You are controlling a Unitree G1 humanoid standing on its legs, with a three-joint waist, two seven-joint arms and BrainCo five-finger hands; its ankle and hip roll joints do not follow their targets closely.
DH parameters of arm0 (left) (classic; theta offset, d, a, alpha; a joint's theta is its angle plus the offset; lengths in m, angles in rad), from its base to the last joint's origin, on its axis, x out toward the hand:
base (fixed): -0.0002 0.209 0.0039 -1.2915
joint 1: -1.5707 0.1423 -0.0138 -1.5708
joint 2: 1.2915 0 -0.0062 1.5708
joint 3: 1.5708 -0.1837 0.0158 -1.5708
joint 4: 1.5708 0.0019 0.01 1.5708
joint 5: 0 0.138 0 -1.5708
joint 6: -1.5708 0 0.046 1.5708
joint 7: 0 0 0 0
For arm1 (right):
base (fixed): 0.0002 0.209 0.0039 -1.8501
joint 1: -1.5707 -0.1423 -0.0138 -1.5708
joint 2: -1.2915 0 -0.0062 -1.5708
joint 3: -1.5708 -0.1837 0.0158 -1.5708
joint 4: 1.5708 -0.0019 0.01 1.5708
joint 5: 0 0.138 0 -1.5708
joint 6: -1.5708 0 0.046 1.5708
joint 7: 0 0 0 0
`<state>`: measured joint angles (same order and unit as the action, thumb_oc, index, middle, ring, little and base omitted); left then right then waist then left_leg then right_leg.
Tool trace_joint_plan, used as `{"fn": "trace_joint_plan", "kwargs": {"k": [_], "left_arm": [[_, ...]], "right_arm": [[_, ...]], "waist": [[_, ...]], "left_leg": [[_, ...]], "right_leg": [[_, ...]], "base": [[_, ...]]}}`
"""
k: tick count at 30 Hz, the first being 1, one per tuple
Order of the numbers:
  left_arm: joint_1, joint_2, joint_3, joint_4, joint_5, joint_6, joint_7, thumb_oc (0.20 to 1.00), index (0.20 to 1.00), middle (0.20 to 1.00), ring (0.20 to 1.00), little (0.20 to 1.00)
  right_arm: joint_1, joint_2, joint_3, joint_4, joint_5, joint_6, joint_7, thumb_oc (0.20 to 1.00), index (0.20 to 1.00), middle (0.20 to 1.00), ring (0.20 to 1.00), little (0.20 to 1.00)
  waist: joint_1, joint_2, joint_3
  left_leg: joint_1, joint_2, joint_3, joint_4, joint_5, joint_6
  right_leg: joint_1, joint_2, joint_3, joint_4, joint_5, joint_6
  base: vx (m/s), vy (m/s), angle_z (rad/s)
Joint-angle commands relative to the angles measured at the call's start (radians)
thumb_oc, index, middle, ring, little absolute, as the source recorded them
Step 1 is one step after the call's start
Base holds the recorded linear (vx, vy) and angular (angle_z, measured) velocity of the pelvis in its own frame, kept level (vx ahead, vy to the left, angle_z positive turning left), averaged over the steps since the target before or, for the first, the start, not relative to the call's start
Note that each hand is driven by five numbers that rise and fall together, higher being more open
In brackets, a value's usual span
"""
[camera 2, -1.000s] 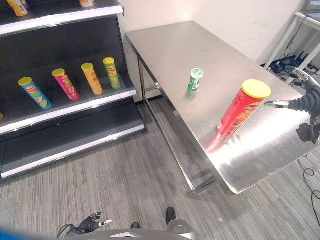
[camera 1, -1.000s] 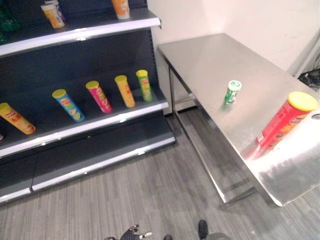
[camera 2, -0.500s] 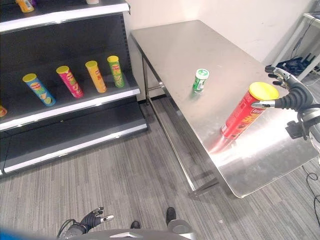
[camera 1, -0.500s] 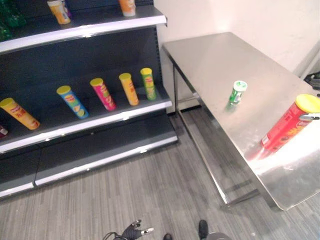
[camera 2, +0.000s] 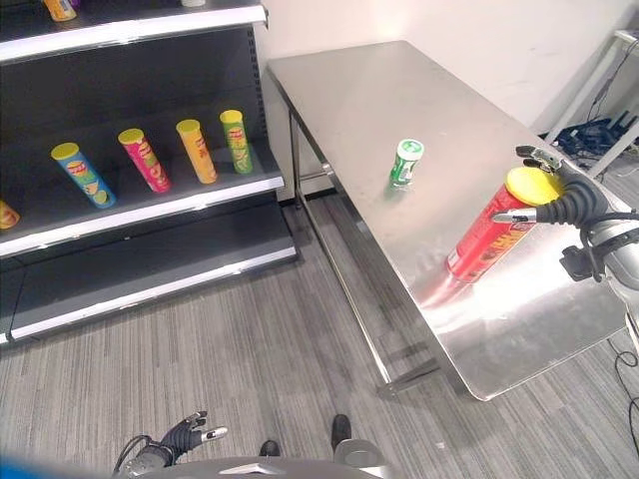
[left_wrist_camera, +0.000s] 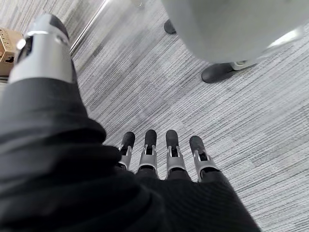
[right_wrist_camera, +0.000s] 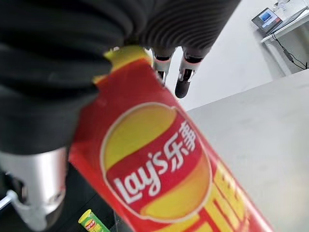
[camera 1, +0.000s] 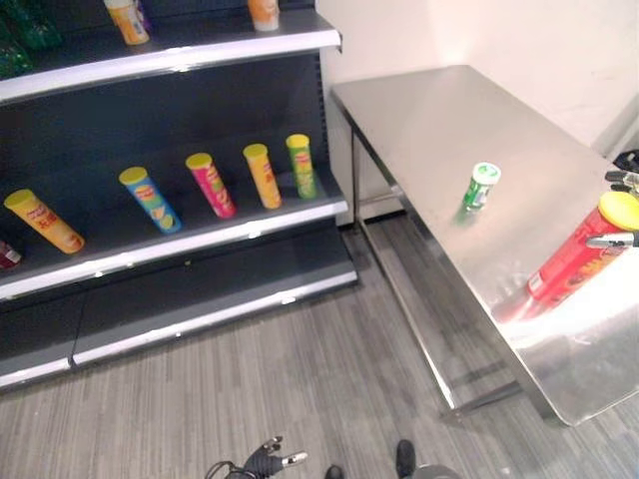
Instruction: Put the goods on the table back onto the shelves and tidy them up.
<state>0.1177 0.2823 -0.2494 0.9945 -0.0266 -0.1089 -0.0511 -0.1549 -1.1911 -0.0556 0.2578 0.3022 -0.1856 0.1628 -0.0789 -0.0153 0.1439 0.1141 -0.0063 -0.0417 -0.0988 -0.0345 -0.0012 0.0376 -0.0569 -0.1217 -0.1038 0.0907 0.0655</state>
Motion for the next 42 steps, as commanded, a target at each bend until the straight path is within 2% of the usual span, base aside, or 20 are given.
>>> {"fn": "trace_joint_plan", "kwargs": {"k": [1, 12, 13, 14, 16, 22, 35, 37, 38, 40, 41, 42], "left_arm": [[-0.046, 0.058, -0.024, 0.017, -0.005, -0.033, -0.005, 1.0, 1.0, 1.0, 1.0, 1.0], [-0.055, 0.06, -0.027, 0.017, -0.007, -0.033, -0.008, 1.0, 1.0, 1.0, 1.0, 1.0], [-0.056, 0.061, -0.028, 0.016, -0.005, -0.034, -0.01, 1.0, 1.0, 1.0, 1.0, 1.0], [-0.056, 0.061, -0.028, 0.016, -0.005, -0.034, -0.01, 1.0, 1.0, 1.0, 1.0, 1.0], [-0.057, 0.058, -0.031, 0.015, -0.003, -0.035, -0.012, 1.0, 1.0, 1.0, 1.0, 1.0], [-0.053, 0.062, -0.026, 0.01, 0.004, -0.04, -0.014, 1.0, 1.0, 1.0, 1.0, 1.0], [-0.054, 0.076, -0.001, 0.005, -0.004, -0.043, -0.013, 1.0, 1.0, 1.0, 1.0, 1.0], [-0.057, 0.08, 0.007, 0.0, -0.014, -0.043, -0.014, 1.0, 1.0, 1.0, 1.0, 1.0], [-0.053, 0.083, 0.017, -0.014, -0.022, -0.046, -0.014, 1.0, 1.0, 1.0, 1.0, 1.0], [-0.06, 0.083, 0.023, -0.021, -0.037, -0.044, -0.009, 1.0, 1.0, 1.0, 1.0, 1.0], [-0.072, 0.078, 0.036, -0.023, -0.072, -0.042, 0.002, 1.0, 1.0, 1.0, 1.0, 1.0], [-0.074, 0.074, 0.046, -0.019, -0.095, -0.041, 0.005, 1.0, 1.0, 1.0, 1.0, 1.0]], "right_arm": [[-0.076, -0.048, 0.054, 0.029, -0.024, -0.028, 0.002, 1.0, 1.0, 1.0, 1.0, 1.0], [-0.075, -0.051, 0.105, 0.006, -0.011, -0.024, 0.044, 1.0, 1.0, 1.0, 1.0, 1.0], [-0.078, -0.061, 0.126, -0.013, 0.009, -0.021, 0.074, 0.62, 0.62, 0.62, 0.62, 0.62], [-0.081, -0.062, 0.128, -0.012, 0.009, -0.021, 0.074, 0.533, 0.533, 0.533, 0.533, 0.533], [-0.086, -0.089, 0.159, -0.038, 0.012, -0.021, 0.1, 0.2, 0.2, 0.2, 0.2, 0.2], [-0.07, -0.144, 0.143, -0.115, 0.027, -0.029, 0.11, 0.2, 0.2, 0.2, 0.2, 0.2], [-0.073, -0.117, 0.007, -0.194, 0.042, -0.077, 0.032, 0.2, 0.2, 0.2, 0.2, 0.2], [-0.083, -0.1, -0.018, -0.213, 0.038, -0.089, 0.009, 0.2, 0.2, 0.2, 0.2, 0.2], [-0.105, -0.081, -0.035, -0.232, 0.018, -0.1, -0.019, 0.2, 0.2, 0.2, 0.2, 0.2], [-0.131, -0.075, -0.032, -0.247, -0.015, -0.108, -0.051, 0.2, 0.2, 0.2, 0.2, 0.2], [-0.156, -0.063, -0.033, -0.279, -0.061, -0.112, -0.084, 0.2, 0.2, 0.2, 0.2, 0.2], [-0.173, -0.066, -0.022, -0.283, -0.091, -0.111, -0.099, 0.2, 0.2, 0.2, 0.2, 0.2]], "waist": [[0.039, -0.049, -0.016], [0.039, -0.051, -0.014], [0.038, -0.051, -0.015], [0.038, -0.051, -0.015], [0.037, -0.053, -0.014], [0.03, -0.051, -0.013], [0.026, -0.044, -0.008], [0.03, -0.046, 0.002], [0.039, -0.048, 0.017], [0.049, -0.051, 0.036], [0.062, -0.057, 0.061], [0.066, -0.059, 0.066]], "left_leg": [[-0.001, 0.056, 0.09, 0.011, -0.026, -0.084], [0.003, 0.059, 0.094, 0.011, -0.027, -0.087], [0.003, 0.061, 0.096, 0.011, -0.026, -0.088], [0.003, 0.061, 0.096, 0.011, -0.026, -0.088], [0.003, 0.063, 0.097, 0.011, -0.026, -0.091], [0.004, 0.072, 0.099, 0.011, -0.023, -0.098], [0.011, 0.115, 0.092, 0.018, -0.005, -0.123], [-0.009, 0.127, 0.083, 0.051, -0.007, -0.13], [-0.039, 0.134, 0.072, 0.111, -0.018, -0.134], [-0.074, 0.126, 0.05, 0.165, -0.024, -0.135], [-0.126, 0.098, 0.002, 0.226, -0.032, -0.137], [-0.151, 0.087, -0.013, 0.246, -0.032, -0.138]], "right_leg": [[0.083, -0.019, 0.012, 0.025, -0.139, 0.066], [0.084, -0.018, 0.012, 0.026, -0.14, 0.066], [0.083, -0.017, 0.012, 0.026, -0.141, 0.066], [0.083, -0.017, 0.012, 0.026, -0.141, 0.066], [0.083, -0.017, 0.01, 0.027, -0.143, 0.065], [0.08, -0.013, 0.01, 0.028, -0.146, 0.061], [0.087, 0.028, 0.021, 0.025, -0.171, 0.032], [0.089, 0.034, 0.023, 0.024, -0.177, 0.022], [0.091, 0.041, 0.022, 0.025, -0.182, 0.012], [0.092, 0.041, 0.016, 0.025, -0.185, 0.008], [0.091, 0.038, 0.008, 0.028, -0.186, 0.0], [0.089, 0.035, -0.001, 0.027, -0.186, -0.001]], "base": [[0.0, 0.0, 0.0], [0.0, 0.0, 0.0], [0.0, 0.0, 0.0], [0.0, 0.0, 0.0], [0.0, 0.0, 0.0], [0.0, -0.042, 0.01], [-0.01, -0.074, 0.01], [-0.06, -0.138, 0.06], [-0.1, -0.127, 0.13], [-0.12, -0.114, 0.27], [-0.1, -0.069, 0.31], [-0.1, -0.064, 0.39]]}}
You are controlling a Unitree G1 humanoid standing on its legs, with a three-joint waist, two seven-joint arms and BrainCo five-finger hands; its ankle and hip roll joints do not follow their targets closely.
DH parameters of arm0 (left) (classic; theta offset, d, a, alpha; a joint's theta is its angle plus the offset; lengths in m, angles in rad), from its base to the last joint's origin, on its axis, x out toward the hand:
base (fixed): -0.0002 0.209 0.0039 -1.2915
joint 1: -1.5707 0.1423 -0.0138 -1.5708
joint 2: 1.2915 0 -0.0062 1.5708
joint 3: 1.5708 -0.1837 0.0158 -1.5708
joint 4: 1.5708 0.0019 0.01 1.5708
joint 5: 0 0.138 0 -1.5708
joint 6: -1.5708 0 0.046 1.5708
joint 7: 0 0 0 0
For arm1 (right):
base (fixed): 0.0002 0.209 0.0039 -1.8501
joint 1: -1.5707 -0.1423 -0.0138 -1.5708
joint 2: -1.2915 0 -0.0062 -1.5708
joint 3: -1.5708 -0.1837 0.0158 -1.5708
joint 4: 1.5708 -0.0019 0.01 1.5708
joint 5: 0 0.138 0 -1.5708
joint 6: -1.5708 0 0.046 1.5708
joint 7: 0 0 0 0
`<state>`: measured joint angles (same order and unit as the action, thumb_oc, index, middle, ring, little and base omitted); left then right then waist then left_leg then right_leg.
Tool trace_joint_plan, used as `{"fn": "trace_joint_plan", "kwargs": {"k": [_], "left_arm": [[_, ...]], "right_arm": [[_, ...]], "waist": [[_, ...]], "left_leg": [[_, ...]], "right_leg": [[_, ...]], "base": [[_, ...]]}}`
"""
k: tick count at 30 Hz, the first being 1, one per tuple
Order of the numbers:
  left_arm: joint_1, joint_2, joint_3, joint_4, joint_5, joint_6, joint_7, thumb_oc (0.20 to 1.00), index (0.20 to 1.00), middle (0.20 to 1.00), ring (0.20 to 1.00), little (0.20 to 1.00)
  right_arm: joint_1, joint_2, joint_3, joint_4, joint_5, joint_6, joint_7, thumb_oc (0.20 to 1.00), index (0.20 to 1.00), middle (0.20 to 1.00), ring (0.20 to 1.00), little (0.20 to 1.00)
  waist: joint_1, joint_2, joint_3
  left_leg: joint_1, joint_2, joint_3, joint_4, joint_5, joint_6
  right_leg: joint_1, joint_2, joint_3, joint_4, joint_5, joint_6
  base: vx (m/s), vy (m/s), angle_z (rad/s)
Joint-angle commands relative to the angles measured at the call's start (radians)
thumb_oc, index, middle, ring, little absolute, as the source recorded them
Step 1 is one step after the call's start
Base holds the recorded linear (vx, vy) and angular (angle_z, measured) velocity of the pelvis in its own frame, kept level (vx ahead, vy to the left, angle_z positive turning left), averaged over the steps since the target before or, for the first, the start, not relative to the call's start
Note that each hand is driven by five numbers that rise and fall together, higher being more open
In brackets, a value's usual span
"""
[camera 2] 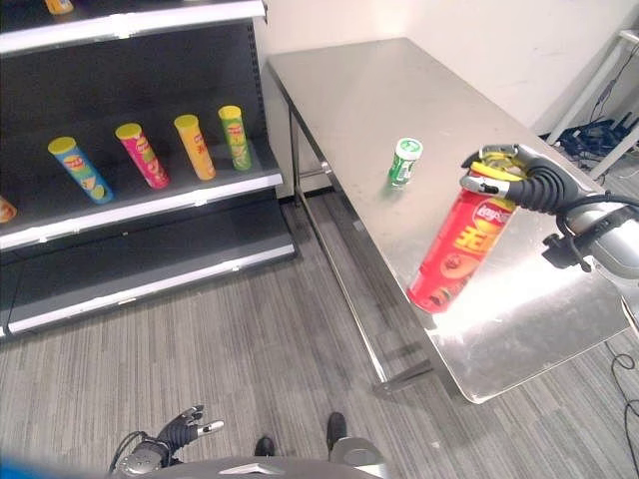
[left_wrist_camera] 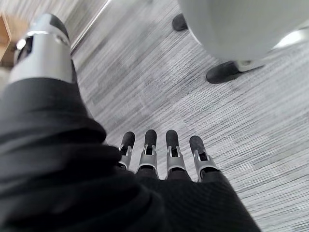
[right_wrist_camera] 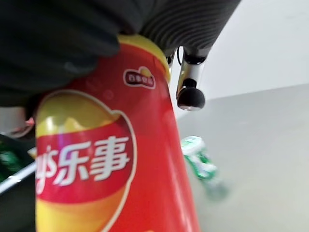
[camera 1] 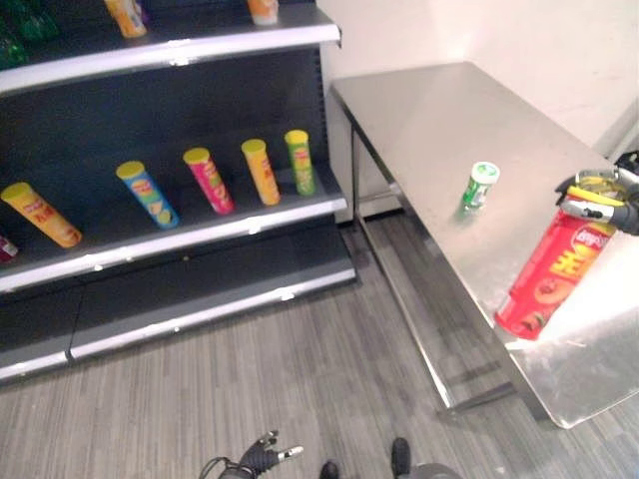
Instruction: Put the goods on the table back onto the shelves and tidy them up.
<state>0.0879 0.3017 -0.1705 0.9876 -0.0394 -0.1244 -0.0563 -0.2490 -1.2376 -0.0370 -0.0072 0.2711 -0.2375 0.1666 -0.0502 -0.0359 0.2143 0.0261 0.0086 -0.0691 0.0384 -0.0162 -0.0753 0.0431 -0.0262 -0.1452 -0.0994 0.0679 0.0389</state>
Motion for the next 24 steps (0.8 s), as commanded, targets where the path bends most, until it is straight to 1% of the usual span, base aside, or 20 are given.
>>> {"fn": "trace_joint_plan", "kwargs": {"k": [1, 2, 3, 4, 5, 6, 8, 9, 10, 11, 12, 13, 14, 15, 16, 17, 18, 19, 22, 24], "left_arm": [[-0.043, 0.049, -0.017, -0.011, -0.117, -0.024, 0.015, 1.0, 1.0, 1.0, 1.0, 1.0], [-0.038, 0.044, -0.004, -0.01, -0.14, -0.024, 0.019, 1.0, 1.0, 1.0, 1.0, 1.0], [-0.042, 0.011, 0.007, 0.057, -0.149, -0.023, 0.023, 1.0, 1.0, 1.0, 1.0, 1.0], [-0.07, 0.002, 0.028, 0.116, -0.104, -0.009, 0.068, 1.0, 1.0, 1.0, 1.0, 1.0], [-0.084, -0.005, 0.029, 0.139, -0.096, -0.023, 0.088, 1.0, 1.0, 1.0, 1.0, 1.0], [-0.102, -0.007, 0.037, 0.158, -0.09, -0.019, 0.105, 1.0, 1.0, 1.0, 1.0, 1.0], [-0.099, -0.009, 0.051, 0.163, -0.084, -0.022, 0.123, 1.0, 1.0, 1.0, 1.0, 1.0], [-0.095, -0.009, 0.058, 0.175, -0.074, -0.019, 0.13, 1.0, 1.0, 1.0, 1.0, 1.0], [-0.091, -0.009, 0.059, 0.177, -0.072, -0.02, 0.129, 1.0, 1.0, 1.0, 1.0, 1.0], [-0.085, -0.008, 0.064, 0.188, -0.065, -0.019, 0.127, 1.0, 1.0, 1.0, 1.0, 1.0], [-0.085, -0.008, 0.062, 0.188, -0.065, -0.019, 0.127, 1.0, 1.0, 1.0, 1.0, 1.0], [-0.079, -0.006, 0.06, 0.194, -0.051, -0.017, 0.119, 1.0, 1.0, 1.0, 1.0, 1.0], [-0.079, -0.006, 0.058, 0.194, -0.051, -0.017, 0.119, 1.0, 1.0, 1.0, 1.0, 1.0], [-0.077, 0.0, 0.058, 0.182, -0.045, -0.015, 0.122, 1.0, 1.0, 1.0, 1.0, 1.0], [-0.077, 0.004, 0.052, 0.167, -0.044, -0.017, 0.121, 1.0, 1.0, 1.0, 1.0, 1.0], [-0.074, 0.011, 0.04, 0.15, -0.037, -0.017, 0.114, 1.0, 1.0, 1.0, 1.0, 1.0], [-0.074, 0.012, 0.04, 0.15, -0.037, -0.017, 0.114, 1.0, 1.0, 1.0, 1.0, 1.0], [-0.083, 0.029, 0.032, 0.142, -0.031, -0.018, 0.109, 1.0, 1.0, 1.0, 1.0, 1.0], [-0.083, 0.064, 0.024, 0.073, -0.024, -0.016, 0.113, 1.0, 1.0, 1.0, 1.0, 1.0], [-0.08, 0.08, 0.015, 0.039, -0.021, -0.016, 0.111, 1.0, 1.0, 1.0, 1.0, 1.0]], "right_arm": [[-0.087, -0.023, -0.03, -0.034, -0.089, -0.056, -0.109, 0.2, 0.2, 0.2, 0.2, 0.2], [-0.089, -0.026, -0.02, -0.047, -0.103, -0.054, -0.108, 0.2, 0.2, 0.2, 0.2, 0.2], [-0.088, -0.014, -0.01, -0.039, -0.117, -0.041, -0.117, 0.2, 0.2, 0.2, 0.2, 0.2], [-0.071, 0.0, -0.016, -0.063, -0.122, -0.052, -0.111, 0.2, 0.2, 0.2, 0.2, 0.2], [-0.055, 0.002, -0.014, -0.07, -0.138, -0.048, -0.12, 0.2, 0.2, 0.2, 0.2, 0.2], [-0.052, -0.007, -0.013, -0.089, -0.142, -0.064, -0.131, 0.2, 0.2, 0.2, 0.2, 0.2], [-0.018, -0.011, -0.032, -0.091, -0.155, -0.057, -0.151, 0.2, 0.2, 0.2, 0.2, 0.2], [0.005, -0.013, -0.045, -0.09, -0.162, -0.052, -0.156, 0.2, 0.2, 0.2, 0.2, 0.2], [0.027, -0.016, -0.062, -0.097, -0.171, -0.048, -0.156, 0.2, 0.2, 0.2, 0.2, 0.2], [0.041, -0.019, -0.072, -0.099, -0.177, -0.048, -0.158, 0.2, 0.2, 0.2, 0.2, 0.2], [0.047, -0.019, -0.078, -0.101, -0.177, -0.048, -0.158, 0.2, 0.2, 0.2, 0.2, 0.2], [0.074, -0.017, -0.1, -0.099, -0.195, -0.038, -0.167, 0.2, 0.2, 0.2, 0.2, 0.2], [0.081, -0.017, -0.106, -0.102, -0.195, -0.037, -0.167, 0.2, 0.2, 0.2, 0.2, 0.2], [0.114, -0.011, -0.138, -0.116, -0.217, -0.028, -0.17, 0.2, 0.2, 0.2, 0.2, 0.2], [0.119, -0.008, -0.146, -0.115, -0.227, -0.015, -0.173, 0.2, 0.2, 0.2, 0.2, 0.2], [0.115, 0.012, -0.141, -0.118, -0.246, -0.006, -0.175, 0.2, 0.2, 0.2, 0.2, 0.2], [0.115, 0.012, -0.14, -0.118, -0.246, -0.006, -0.175, 0.2, 0.2, 0.2, 0.2, 0.2], [0.094, 0.024, -0.118, -0.119, -0.258, 0.0, -0.174, 0.2, 0.2, 0.2, 0.2, 0.2], [0.078, 0.034, -0.093, -0.107, -0.292, 0.011, -0.181, 0.2, 0.2, 0.2, 0.2, 0.2], [0.076, 0.04, -0.085, -0.097, -0.306, 0.013, -0.188, 0.2, 0.2, 0.2, 0.2, 0.2]], "waist": [[0.039, -0.038, -0.003], [0.039, -0.035, -0.004], [0.042, -0.036, -0.006], [0.038, -0.042, -0.007], [0.036, -0.049, -0.009], [0.032, -0.059, -0.008], [0.033, -0.059, -0.018], [0.03, -0.055, -0.023], [0.028, -0.048, -0.03], [0.023, -0.037, -0.037], [0.025, -0.037, -0.038], [0.011, -0.018, -0.05], [0.013, -0.018, -0.05], [0.007, -0.01, -0.059], [0.012, -0.01, -0.061], [0.015, -0.017, -0.068], [0.015, -0.019, -0.068], [0.023, -0.032, -0.075], [0.035, -0.048, -0.085], [0.04, -0.049, -0.082]], "left_leg": [[-0.08, 0.073, 0.008, 0.108, -0.045, -0.063], [-0.082, 0.087, 0.014, 0.088, -0.034, -0.062], [-0.079, 0.104, 0.018, 0.061, -0.015, -0.063], [-0.082, 0.135, 0.023, 0.033, 0.021, -0.071], [-0.089, 0.16, 0.031, 0.002, 0.046, -0.074], [-0.107, 0.199, 0.067, -0.039, 0.072, -0.08], [-0.104, 0.241, 0.118, -0.111, 0.111, -0.092], [-0.114, 0.26, 0.151, -0.122, 0.119, -0.099], [-0.117, 0.271, 0.171, -0.126, 0.132, -0.108], [-0.114, 0.278, 0.197, -0.126, 0.129, -0.11], [-0.114, 0.279, 0.197, -0.126, 0.128, -0.11], [-0.1, 0.288, 0.243, -0.126, 0.141, -0.121], [-0.099, 0.288, 0.243, -0.126, 0.141, -0.121], [-0.085, 0.275, 0.267, -0.126, 0.139, -0.115], [-0.085, 0.261, 0.277, -0.122, 0.139, -0.109], [-0.076, 0.22, 0.283, -0.108, 0.111, -0.083], [-0.076, 0.218, 0.284, -0.108, 0.11, -0.082], [-0.083, 0.174, 0.287, -0.082, 0.072, -0.055], [-0.106, 0.103, 0.283, -0.06, 0.031, -0.013], [-0.112, 0.061, 0.275, -0.056, 0.015, 0.012]], "right_leg": [[0.086, 0.001, 0.013, 0.02, -0.164, 0.027], [0.086, 0.0, 0.004, 0.018, -0.165, 0.029], [0.086, 0.0, 0.0, 0.019, -0.166, 0.028], [0.081, -0.005, -0.006, 0.021, -0.166, 0.032], [0.078, -0.011, -0.011, 0.022, -0.168, 0.034], [0.072, -0.025, -0.021, 0.022, -0.171, 0.042], [0.071, -0.035, -0.034, 0.018, -0.181, 0.054], [0.078, -0.044, -0.048, 0.015, -0.186, 0.062], [0.083, -0.047, -0.053, 0.013, -0.189, 0.064], [0.089, -0.052, -0.062, 0.014, -0.189, 0.07], [0.089, -0.052, -0.062, 0.014, -0.189, 0.07], [0.103, -0.068, -0.084, 0.013, -0.182, 0.08], [0.103, -0.068, -0.084, 0.013, -0.182, 0.08], [0.114, -0.099, -0.103, 0.014, -0.17, 0.095], [0.12, -0.121, -0.114, 0.016, -0.161, 0.106], [0.128, -0.167, -0.118, 0.022, -0.145, 0.128], [0.129, -0.17, -0.118, 0.021, -0.145, 0.13], [0.115, -0.226, -0.116, 0.045, -0.123, 0.154], [0.082, -0.297, -0.111, 0.098, -0.09, 0.178], [0.057, -0.334, -0.104, 0.156, -0.052, 0.178]], "base": [[-0.02, 0.018, 0.52], [0.01, 0.052, 0.62], [0.03, 0.082, 0.6], [0.02, 0.085, 0.56], [0.01, 0.119, 0.53], [0.02, 0.11, 0.46], [0.06, 0.155, 0.33], [0.09, 0.194, 0.12], [0.1, 0.226, 0.11], [0.07, 0.138, 0.25], [0.13, 0.312, 0.31], [0.09, 0.225, 0.26], [0.17, 0.441, 0.24], [0.13, 0.355, 0.47], [0.22, 0.595, 0.41], [0.14, 0.385, 0.45], [0.15, 0.495, 0.33], [0.07, 0.353, 0.56], [0.08, 0.393, 0.36], [0.07, 0.344, 0.35]]}}
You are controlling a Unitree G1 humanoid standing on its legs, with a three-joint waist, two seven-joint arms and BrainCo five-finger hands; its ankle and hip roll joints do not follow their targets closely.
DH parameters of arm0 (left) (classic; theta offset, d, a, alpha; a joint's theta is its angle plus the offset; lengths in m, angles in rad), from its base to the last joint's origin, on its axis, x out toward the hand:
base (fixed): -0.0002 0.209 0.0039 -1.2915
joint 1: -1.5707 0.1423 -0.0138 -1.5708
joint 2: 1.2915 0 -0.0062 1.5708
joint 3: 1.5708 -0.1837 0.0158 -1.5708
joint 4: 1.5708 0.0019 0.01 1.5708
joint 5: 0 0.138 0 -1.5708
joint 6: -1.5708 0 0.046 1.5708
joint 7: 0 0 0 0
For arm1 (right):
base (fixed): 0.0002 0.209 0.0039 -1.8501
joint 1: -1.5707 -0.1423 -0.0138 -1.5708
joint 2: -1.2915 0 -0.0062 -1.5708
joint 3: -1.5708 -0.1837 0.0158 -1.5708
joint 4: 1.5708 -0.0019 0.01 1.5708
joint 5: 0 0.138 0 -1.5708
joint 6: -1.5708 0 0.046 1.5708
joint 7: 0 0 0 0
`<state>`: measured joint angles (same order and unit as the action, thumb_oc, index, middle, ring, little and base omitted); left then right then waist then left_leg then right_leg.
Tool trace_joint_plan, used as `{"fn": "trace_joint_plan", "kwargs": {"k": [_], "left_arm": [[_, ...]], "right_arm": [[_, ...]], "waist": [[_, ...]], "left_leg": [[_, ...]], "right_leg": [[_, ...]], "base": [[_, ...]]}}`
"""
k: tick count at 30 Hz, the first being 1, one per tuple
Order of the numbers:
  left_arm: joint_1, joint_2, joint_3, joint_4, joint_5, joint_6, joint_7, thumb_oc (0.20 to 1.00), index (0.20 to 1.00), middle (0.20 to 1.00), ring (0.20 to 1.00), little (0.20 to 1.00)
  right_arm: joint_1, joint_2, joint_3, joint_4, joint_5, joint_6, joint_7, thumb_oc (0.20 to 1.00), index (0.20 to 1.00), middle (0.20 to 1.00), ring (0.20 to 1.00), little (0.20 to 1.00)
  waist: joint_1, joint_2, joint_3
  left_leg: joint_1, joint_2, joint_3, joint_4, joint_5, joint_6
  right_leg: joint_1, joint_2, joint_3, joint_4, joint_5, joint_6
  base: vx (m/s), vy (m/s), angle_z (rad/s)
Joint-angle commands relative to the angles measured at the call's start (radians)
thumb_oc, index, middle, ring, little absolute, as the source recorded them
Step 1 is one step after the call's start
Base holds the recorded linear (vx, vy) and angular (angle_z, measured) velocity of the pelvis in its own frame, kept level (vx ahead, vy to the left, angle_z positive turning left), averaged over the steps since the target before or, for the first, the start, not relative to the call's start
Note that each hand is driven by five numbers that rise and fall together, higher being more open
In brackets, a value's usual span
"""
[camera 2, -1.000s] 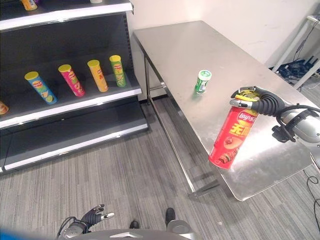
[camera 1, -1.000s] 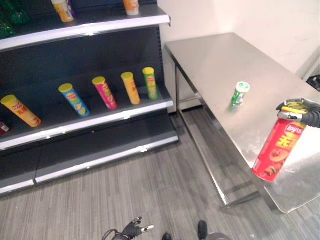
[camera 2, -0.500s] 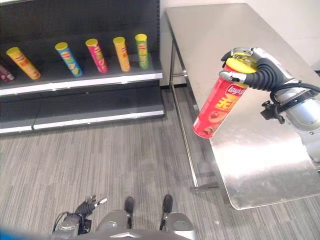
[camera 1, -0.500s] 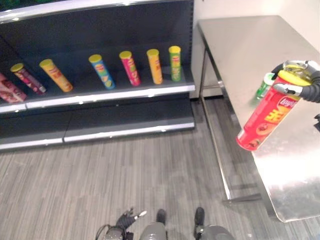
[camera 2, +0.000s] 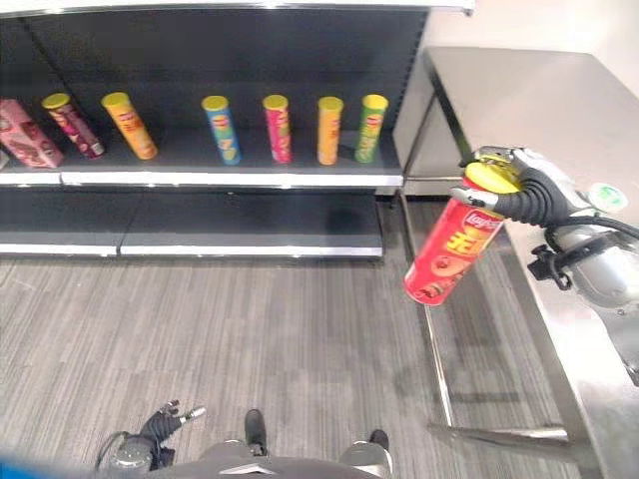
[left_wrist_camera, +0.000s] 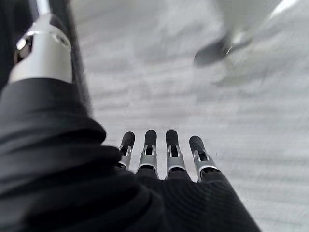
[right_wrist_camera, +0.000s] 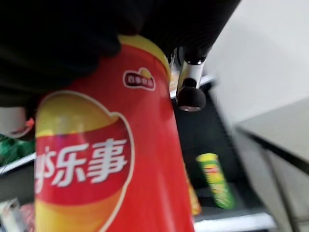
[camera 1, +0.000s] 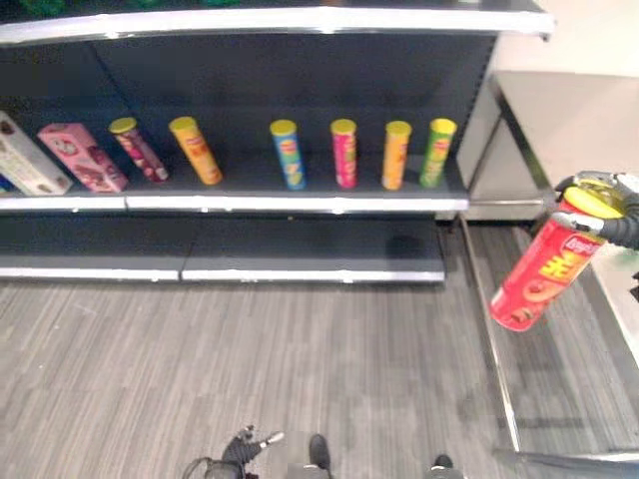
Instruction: Put the goods on the table back onto the shelves and tidy them up.
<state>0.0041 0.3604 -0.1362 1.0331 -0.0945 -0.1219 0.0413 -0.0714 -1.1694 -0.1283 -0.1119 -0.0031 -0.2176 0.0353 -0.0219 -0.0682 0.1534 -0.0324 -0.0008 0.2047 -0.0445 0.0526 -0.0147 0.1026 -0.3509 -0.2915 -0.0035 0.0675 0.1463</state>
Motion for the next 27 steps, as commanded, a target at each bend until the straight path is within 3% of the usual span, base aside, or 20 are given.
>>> {"fn": "trace_joint_plan", "kwargs": {"k": [1, 4, 6, 7, 9, 12, 14, 18, 23, 25, 26, 27], "left_arm": [[0.0, 0.047, -0.033, -0.045, 0.049, -0.013, 0.009, 1.0, 1.0, 1.0, 1.0, 1.0], [-0.002, 0.069, -0.044, -0.078, 0.06, -0.01, -0.01, 1.0, 1.0, 1.0, 1.0, 1.0], [-0.002, 0.071, -0.043, -0.082, 0.059, -0.011, -0.016, 1.0, 1.0, 1.0, 1.0, 1.0], [-0.003, 0.074, -0.048, -0.088, 0.061, -0.011, -0.022, 1.0, 1.0, 1.0, 1.0, 1.0], [-0.004, 0.068, -0.052, -0.092, 0.06, -0.009, -0.031, 1.0, 1.0, 1.0, 1.0, 1.0], [0.007, 0.054, -0.06, -0.123, 0.055, -0.005, -0.046, 1.0, 1.0, 1.0, 1.0, 1.0], [0.029, 0.045, -0.077, -0.185, 0.059, 0.003, -0.064, 1.0, 1.0, 1.0, 1.0, 1.0], [0.057, 0.044, -0.097, -0.267, 0.063, 0.01, -0.084, 1.0, 1.0, 1.0, 1.0, 1.0], [0.059, 0.034, -0.131, -0.305, 0.067, 0.022, -0.103, 1.0, 1.0, 1.0, 1.0, 1.0], [0.049, 0.035, -0.144, -0.32, 0.073, 0.031, -0.104, 1.0, 1.0, 1.0, 1.0, 1.0], [0.06, 0.017, -0.164, -0.23, 0.1, 0.005, -0.098, 1.0, 1.0, 1.0, 1.0, 1.0], [0.049, 0.006, -0.149, -0.157, 0.1, 0.003, -0.083, 1.0, 1.0, 1.0, 1.0, 1.0]], "right_arm": [[-0.078, -0.023, -0.002, 0.009, -0.043, -0.003, -0.06, 0.2, 0.2, 0.2, 0.2, 0.2], [-0.014, -0.021, -0.052, 0.006, -0.057, 0.001, -0.052, 0.2, 0.2, 0.2, 0.2, 0.2], [-0.017, -0.013, -0.051, 0.01, -0.057, -0.001, -0.056, 0.2, 0.2, 0.2, 0.2, 0.2], [-0.023, -0.002, -0.053, 0.014, -0.061, -0.001, -0.058, 0.2, 0.2, 0.2, 0.2, 0.2], [-0.028, 0.007, -0.049, 0.024, -0.065, -0.002, -0.057, 0.2, 0.2, 0.2, 0.2, 0.2], [-0.037, 0.019, -0.036, 0.043, -0.055, -0.001, -0.051, 0.2, 0.2, 0.2, 0.2, 0.2], [-0.055, 0.019, 0.002, 0.064, -0.051, 0.002, -0.045, 0.2, 0.2, 0.2, 0.2, 0.2], [-0.046, 0.01, 0.009, 0.089, -0.088, 0.013, -0.044, 0.2, 0.2, 0.2, 0.2, 0.2], [-0.033, 0.018, 0.008, 0.133, -0.139, 0.024, -0.065, 0.2, 0.2, 0.2, 0.2, 0.2], [-0.018, 0.026, 0.009, 0.144, -0.193, 0.038, -0.076, 0.2, 0.2, 0.2, 0.2, 0.2], [-0.018, 0.035, 0.019, 0.133, -0.235, 0.027, -0.085, 0.2, 0.2, 0.2, 0.2, 0.2], [-0.025, 0.026, 0.05, 0.137, -0.261, 0.023, -0.092, 0.2, 0.2, 0.2, 0.2, 0.2]], "waist": [[0.004, -0.014, -0.006], [-0.03, 0.007, 0.008], [-0.036, 0.018, 0.013], [-0.047, 0.034, 0.031], [-0.068, 0.037, 0.058], [-0.081, 0.023, 0.079], [-0.094, 0.014, 0.091], [-0.096, 0.004, 0.081], [-0.11, 0.018, 0.046], [-0.122, 0.026, 0.034], [-0.123, 0.035, 0.017], [-0.118, 0.047, 0.009]], "left_leg": [[-0.045, 0.033, -0.023, 0.019, -0.066, -0.028], [-0.021, -0.001, -0.073, -0.003, -0.071, -0.007], [-0.011, -0.004, -0.084, -0.008, -0.074, -0.003], [0.008, -0.009, -0.11, -0.016, -0.077, 0.004], [0.039, -0.029, -0.147, -0.016, -0.091, 0.012], [0.094, -0.075, -0.198, -0.02, -0.117, 0.023], [0.144, -0.105, -0.241, -0.014, -0.149, 0.026], [0.191, -0.133, -0.297, -0.022, -0.177, 0.035], [0.239, -0.11, -0.336, -0.027, -0.229, 0.033], [0.262, -0.082, -0.355, -0.004, -0.256, 0.014], [0.288, -0.04, -0.366, 0.028, -0.279, -0.022], [0.279, -0.009, -0.361, 0.093, -0.254, -0.059]], "right_leg": [[-0.025, -0.006, 0.094, 0.136, -0.022, 0.052], [-0.088, 0.102, 0.251, 0.206, -0.053, 0.027], [-0.114, 0.131, 0.273, 0.213, -0.071, 0.02], [-0.175, 0.187, 0.292, 0.189, -0.106, 0.009], [-0.228, 0.253, 0.321, 0.153, -0.103, 0.008], [-0.313, 0.325, 0.307, 0.049, -0.026, 0.02], [-0.347, 0.359, 0.213, -0.063, 0.028, 0.04], [-0.356, 0.364, 0.183, -0.083, 0.07, 0.031], [-0.322, 0.351, 0.148, -0.084, 0.095, -0.008], [-0.295, 0.347, 0.133, -0.073, 0.084, -0.017], [-0.254, 0.352, 0.114, -0.064, 0.048, -0.037], [-0.223, 0.369, 0.106, -0.062, 0.016, -0.048]], "base": [[0.1, 0.335, 0.31], [0.12, 0.224, 1.18], [0.12, 0.13, 0.4], [0.15, 0.104, 0.06], [0.2, 0.103, 0.17], [0.23, 0.053, 0.45], [0.35, 0.064, 0.56], [0.24, -0.003, 0.68], [0.22, -0.081, 0.84], [0.37, -0.206, 1.33], [0.47, -0.271, 1.3], [0.43, -0.249, 0.71]]}}
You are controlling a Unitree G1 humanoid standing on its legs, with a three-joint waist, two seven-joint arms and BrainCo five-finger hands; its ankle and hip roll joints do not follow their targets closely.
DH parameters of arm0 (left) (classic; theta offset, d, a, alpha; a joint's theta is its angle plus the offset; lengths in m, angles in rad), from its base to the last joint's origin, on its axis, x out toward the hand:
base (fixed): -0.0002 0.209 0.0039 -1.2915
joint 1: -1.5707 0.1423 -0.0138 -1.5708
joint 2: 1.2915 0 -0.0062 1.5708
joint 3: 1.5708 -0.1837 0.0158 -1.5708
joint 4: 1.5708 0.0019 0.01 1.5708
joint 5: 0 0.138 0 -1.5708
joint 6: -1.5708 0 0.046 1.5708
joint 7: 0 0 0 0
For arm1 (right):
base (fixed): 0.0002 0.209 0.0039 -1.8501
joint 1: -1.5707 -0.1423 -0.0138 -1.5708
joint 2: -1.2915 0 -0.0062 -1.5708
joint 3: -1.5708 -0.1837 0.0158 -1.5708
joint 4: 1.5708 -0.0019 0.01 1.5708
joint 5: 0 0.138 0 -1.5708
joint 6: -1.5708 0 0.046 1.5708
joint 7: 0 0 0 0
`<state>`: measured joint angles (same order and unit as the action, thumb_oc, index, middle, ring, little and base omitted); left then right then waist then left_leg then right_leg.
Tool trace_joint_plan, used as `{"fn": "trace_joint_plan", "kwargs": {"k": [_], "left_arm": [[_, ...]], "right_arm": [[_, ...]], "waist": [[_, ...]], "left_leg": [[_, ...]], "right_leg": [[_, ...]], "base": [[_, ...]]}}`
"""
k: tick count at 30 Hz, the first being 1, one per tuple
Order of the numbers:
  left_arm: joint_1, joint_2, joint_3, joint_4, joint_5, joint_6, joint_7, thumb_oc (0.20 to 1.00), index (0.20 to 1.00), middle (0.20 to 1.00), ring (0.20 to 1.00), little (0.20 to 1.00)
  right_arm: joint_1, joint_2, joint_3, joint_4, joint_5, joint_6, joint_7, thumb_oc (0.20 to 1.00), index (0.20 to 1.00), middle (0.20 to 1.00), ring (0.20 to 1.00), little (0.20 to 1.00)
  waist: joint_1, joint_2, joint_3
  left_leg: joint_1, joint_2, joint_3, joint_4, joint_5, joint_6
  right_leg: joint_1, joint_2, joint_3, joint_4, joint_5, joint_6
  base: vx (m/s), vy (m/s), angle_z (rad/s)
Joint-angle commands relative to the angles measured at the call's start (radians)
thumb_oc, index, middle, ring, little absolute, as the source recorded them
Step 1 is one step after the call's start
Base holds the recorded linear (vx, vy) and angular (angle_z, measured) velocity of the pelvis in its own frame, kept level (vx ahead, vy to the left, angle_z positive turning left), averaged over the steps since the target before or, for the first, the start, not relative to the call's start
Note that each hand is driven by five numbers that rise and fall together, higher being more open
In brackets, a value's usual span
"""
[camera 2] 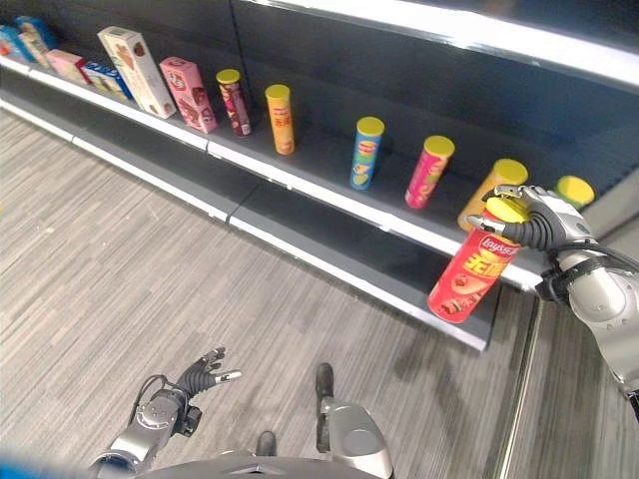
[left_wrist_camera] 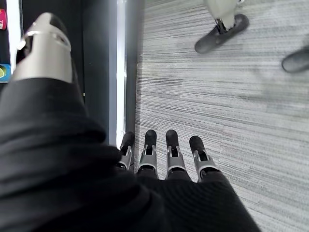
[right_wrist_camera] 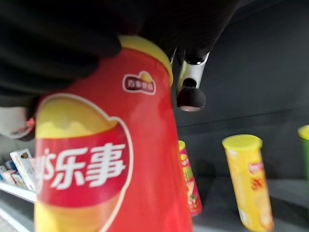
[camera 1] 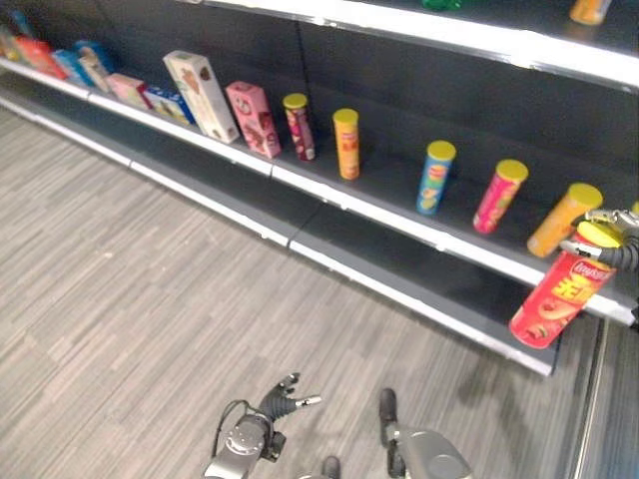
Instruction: Put the goods on the table back onto the shelves and tidy them up.
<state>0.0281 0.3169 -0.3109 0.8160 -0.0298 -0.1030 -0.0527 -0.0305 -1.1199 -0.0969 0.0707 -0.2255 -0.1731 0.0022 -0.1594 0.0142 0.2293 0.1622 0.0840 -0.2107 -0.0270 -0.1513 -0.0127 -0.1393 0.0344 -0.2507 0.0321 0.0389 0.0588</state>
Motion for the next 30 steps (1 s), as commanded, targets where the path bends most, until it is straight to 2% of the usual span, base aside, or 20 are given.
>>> {"fn": "trace_joint_plan", "kwargs": {"k": [1, 4, 5, 7, 8, 9, 10, 12, 13, 15, 17, 18, 20, 21, 22, 26, 30], "left_arm": [[0.02, 0.049, 0.031, 0.074, 0.03, -0.014, 0.015, 1.0, 1.0, 1.0, 1.0, 1.0], [0.017, 0.046, 0.049, 0.082, 0.019, -0.01, 0.024, 1.0, 1.0, 1.0, 1.0, 1.0], [0.01, 0.049, 0.058, 0.072, 0.009, -0.005, 0.043, 1.0, 1.0, 1.0, 1.0, 1.0], [0.018, 0.053, 0.065, 0.07, 0.001, -0.005, 0.047, 1.0, 1.0, 1.0, 1.0, 1.0], [0.02, 0.054, 0.069, 0.076, -0.007, -0.006, 0.042, 1.0, 1.0, 1.0, 1.0, 1.0], [0.021, 0.054, 0.069, 0.076, -0.007, -0.006, 0.042, 1.0, 1.0, 1.0, 1.0, 1.0], [0.016, 0.063, 0.078, 0.103, -0.011, -0.008, 0.049, 1.0, 1.0, 1.0, 1.0, 1.0], [0.013, 0.066, 0.082, 0.112, -0.021, -0.014, 0.056, 1.0, 1.0, 1.0, 1.0, 1.0], [0.011, 0.064, 0.081, 0.115, -0.023, -0.015, 0.058, 1.0, 1.0, 1.0, 1.0, 1.0], [0.01, 0.067, 0.083, 0.124, -0.029, -0.02, 0.062, 1.0, 1.0, 1.0, 1.0, 1.0], [0.012, 0.068, 0.088, 0.125, -0.032, -0.021, 0.061, 1.0, 1.0, 1.0, 1.0, 1.0], [0.013, 0.059, 0.088, 0.15, -0.028, -0.021, 0.06, 1.0, 1.0, 1.0, 1.0, 1.0], [0.003, 0.053, 0.086, 0.166, -0.024, -0.024, 0.062, 1.0, 1.0, 1.0, 1.0, 1.0], [-0.003, 0.053, 0.08, 0.167, -0.019, -0.025, 0.065, 1.0, 1.0, 1.0, 1.0, 1.0], [-0.017, 0.056, 0.067, 0.172, -0.007, -0.027, 0.075, 1.0, 1.0, 1.0, 1.0, 1.0], [-0.045, 0.086, 0.073, 0.162, -0.006, -0.025, 0.099, 1.0, 1.0, 1.0, 1.0, 1.0], [-0.052, 0.088, 0.071, 0.167, 0.005, -0.023, 0.11, 1.0, 1.0, 1.0, 1.0, 1.0]], "right_arm": [[-0.069, -0.023, 0.033, -0.048, -0.052, -0.02, -0.058, 0.2, 0.2, 0.2, 0.2, 0.2], [-0.098, -0.017, 0.085, -0.066, -0.102, -0.014, -0.062, 0.2, 0.2, 0.2, 0.2, 0.2], [-0.13, -0.004, 0.123, -0.08, -0.114, -0.006, -0.073, 0.2, 0.2, 0.2, 0.2, 0.2], [-0.13, -0.011, 0.131, -0.078, -0.117, 0.0, -0.076, 0.2, 0.2, 0.2, 0.2, 0.2], [-0.131, -0.022, 0.131, -0.091, -0.109, 0.002, -0.069, 0.2, 0.2, 0.2, 0.2, 0.2], [-0.131, -0.022, 0.131, -0.091, -0.109, 0.003, -0.068, 0.2, 0.2, 0.2, 0.2, 0.2], [-0.157, -0.022, 0.15, -0.121, -0.1, -0.011, -0.061, 0.2, 0.2, 0.2, 0.2, 0.2], [-0.18, -0.018, 0.167, -0.114, -0.094, -0.012, -0.069, 0.2, 0.2, 0.2, 0.2, 0.2], [-0.188, -0.017, 0.175, -0.109, -0.093, -0.011, -0.073, 0.2, 0.2, 0.2, 0.2, 0.2], [-0.193, -0.018, 0.181, -0.106, -0.097, -0.01, -0.081, 0.2, 0.2, 0.2, 0.2, 0.2], [-0.198, -0.02, 0.182, -0.109, -0.1, -0.005, -0.078, 0.2, 0.2, 0.2, 0.2, 0.2], [-0.214, -0.005, 0.208, -0.118, -0.109, -0.004, -0.065, 0.2, 0.2, 0.2, 0.2, 0.2], [-0.243, 0.01, 0.232, -0.114, -0.122, -0.001, -0.062, 0.2, 0.2, 0.2, 0.2, 0.2], [-0.25, 0.017, 0.241, -0.109, -0.127, 0.006, -0.059, 0.2, 0.2, 0.2, 0.2, 0.2], [-0.273, 0.034, 0.265, -0.102, -0.137, 0.011, -0.061, 0.2, 0.2, 0.2, 0.2, 0.2], [-0.351, 0.075, 0.349, -0.097, -0.151, 0.022, -0.05, 0.2, 0.2, 0.2, 0.2, 0.2], [-0.353, 0.077, 0.352, -0.097, -0.162, 0.026, -0.05, 0.2, 0.2, 0.2, 0.2, 0.2]], "waist": [[0.022, -0.033, -0.068], [0.037, -0.031, -0.053], [0.067, -0.052, -0.008], [0.082, -0.068, 0.01], [0.095, -0.086, 0.015], [0.1, -0.088, 0.017], [0.132, -0.084, 0.015], [0.154, -0.073, 0.018], [0.164, -0.073, 0.021], [0.173, -0.071, 0.025], [0.178, -0.065, 0.023], [0.182, -0.049, 0.005], [0.178, -0.038, -0.01], [0.177, -0.038, -0.018], [0.173, -0.044, -0.033], [0.173, -0.071, -0.057], [0.173, -0.078, -0.063]], "left_leg": [[0.074, -0.085, 0.063, 0.117, -0.025, -0.08], [-0.012, -0.074, 0.098, 0.357, 0.089, -0.142], [-0.145, -0.082, 0.127, 0.637, 0.205, -0.162], [-0.222, -0.047, 0.165, 0.67, 0.198, -0.13], [-0.278, -0.013, 0.187, 0.575, 0.136, -0.085], [-0.268, -0.014, 0.193, 0.568, 0.136, -0.084], [-0.331, 0.013, 0.133, 0.205, 0.167, -0.1], [-0.373, 0.024, 0.075, 0.041, 0.248, -0.122], [-0.386, 0.024, 0.051, -0.015, 0.268, -0.137], [-0.416, 0.018, 0.026, -0.051, 0.279, -0.155], [-0.423, 0.023, 0.024, -0.05, 0.29, -0.158], [-0.4, 0.039, 0.003, -0.052, 0.298, -0.16], [-0.379, 0.035, 0.021, -0.047, 0.305, -0.154], [-0.365, 0.033, 0.035, -0.046, 0.306, -0.149], [-0.345, 0.018, 0.071, -0.037, 0.289, -0.131], [-0.308, -0.026, 0.168, -0.033, 0.236, -0.077], [-0.301, -0.051, 0.187, -0.029, 0.217, -0.059]], "right_leg": [[0.035, -0.009, 0.067, -0.099, 0.032, 0.034], [0.109, 0.012, 0.085, -0.11, -0.014, 0.008], [0.162, 0.005, 0.116, -0.114, -0.037, -0.021], [0.182, -0.008, 0.128, -0.116, -0.049, -0.025], [0.207, -0.023, 0.143, -0.119, -0.062, -0.019], [0.211, -0.025, 0.148, -0.118, -0.064, -0.018], [0.239, -0.034, 0.194, -0.119, -0.109, -0.004], [0.266, -0.026, 0.23, -0.119, -0.139, -0.003], [0.285, -0.026, 0.25, -0.119, -0.149, -0.003], [0.313, -0.026, 0.291, -0.119, -0.166, 0.004], [0.322, -0.029, 0.317, -0.119, -0.167, 0.014], [0.339, -0.041, 0.362, -0.119, -0.175, 0.024], [0.351, -0.078, 0.383, -0.117, -0.173, 0.041], [0.35, -0.097, 0.388, -0.114, -0.171, 0.05], [0.341, -0.137, 0.391, -0.096, -0.168, 0.076], [0.266, -0.205, 0.414, -0.019, -0.121, 0.129], [0.246, -0.227, 0.408, 0.015, -0.09, 0.146]], "base": [[0.22, -0.138, 0.22], [0.16, -0.112, -0.01], [0.18, -0.176, -0.41], [0.17, -0.133, -0.65], [0.18, -0.051, -0.38], [0.47, 0.089, -0.4], [0.43, 0.17, -0.4], [0.43, 0.172, -0.31], [0.32, 0.127, -0.52], [0.3, 0.185, -0.62], [0.24, 0.246, -0.58], [0.33, 0.372, -0.92], [0.39, 0.46, -1.08], [0.4, 0.517, -1.16], [0.34, 0.472, -0.98], [0.22, 0.358, -0.56], [0.1, 0.194, -0.3]]}}
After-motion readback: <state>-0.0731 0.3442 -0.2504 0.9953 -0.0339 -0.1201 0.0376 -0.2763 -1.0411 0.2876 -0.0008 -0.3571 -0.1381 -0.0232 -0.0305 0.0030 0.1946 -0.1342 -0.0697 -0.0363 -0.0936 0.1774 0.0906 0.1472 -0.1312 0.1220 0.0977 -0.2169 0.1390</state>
